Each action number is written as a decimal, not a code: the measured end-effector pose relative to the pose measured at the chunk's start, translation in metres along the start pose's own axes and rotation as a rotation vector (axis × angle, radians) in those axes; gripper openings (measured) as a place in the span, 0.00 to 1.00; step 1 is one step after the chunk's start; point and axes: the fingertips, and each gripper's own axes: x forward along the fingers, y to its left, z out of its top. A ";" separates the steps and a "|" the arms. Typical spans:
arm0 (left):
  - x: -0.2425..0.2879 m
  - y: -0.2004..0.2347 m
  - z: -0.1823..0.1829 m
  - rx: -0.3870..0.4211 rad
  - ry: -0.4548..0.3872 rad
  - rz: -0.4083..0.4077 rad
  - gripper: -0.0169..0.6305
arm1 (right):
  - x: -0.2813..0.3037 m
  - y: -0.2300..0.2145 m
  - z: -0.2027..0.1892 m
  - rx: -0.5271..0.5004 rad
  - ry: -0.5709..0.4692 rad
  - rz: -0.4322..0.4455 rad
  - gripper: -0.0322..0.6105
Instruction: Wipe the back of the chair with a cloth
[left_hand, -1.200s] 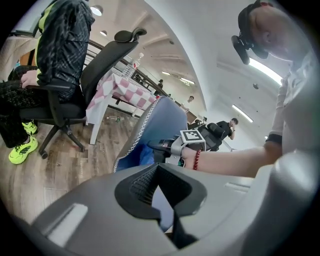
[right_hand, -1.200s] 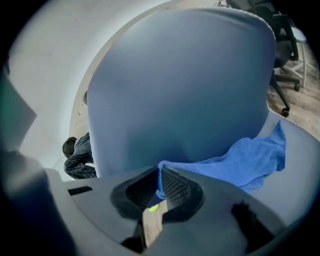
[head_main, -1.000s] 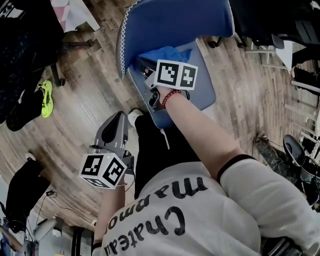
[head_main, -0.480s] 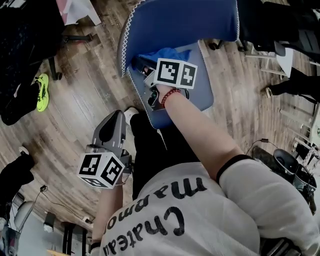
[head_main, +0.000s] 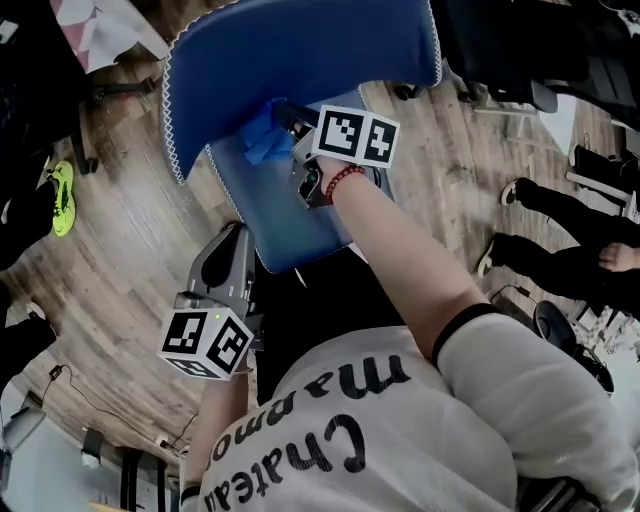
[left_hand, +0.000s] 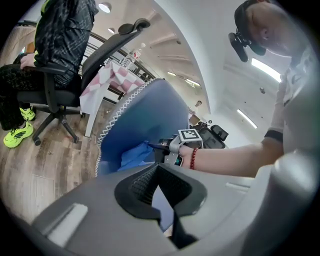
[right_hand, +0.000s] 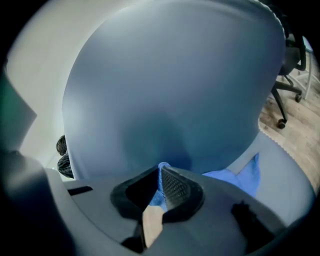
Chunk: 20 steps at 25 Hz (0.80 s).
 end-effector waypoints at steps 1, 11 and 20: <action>0.007 -0.006 -0.002 0.001 0.004 -0.003 0.03 | -0.005 -0.011 0.008 0.005 -0.011 -0.010 0.09; 0.064 -0.054 -0.007 0.063 0.035 -0.016 0.03 | -0.060 -0.090 0.069 0.030 -0.105 -0.074 0.09; 0.094 -0.092 -0.011 0.133 0.077 -0.056 0.03 | -0.113 -0.138 0.109 0.068 -0.235 -0.126 0.09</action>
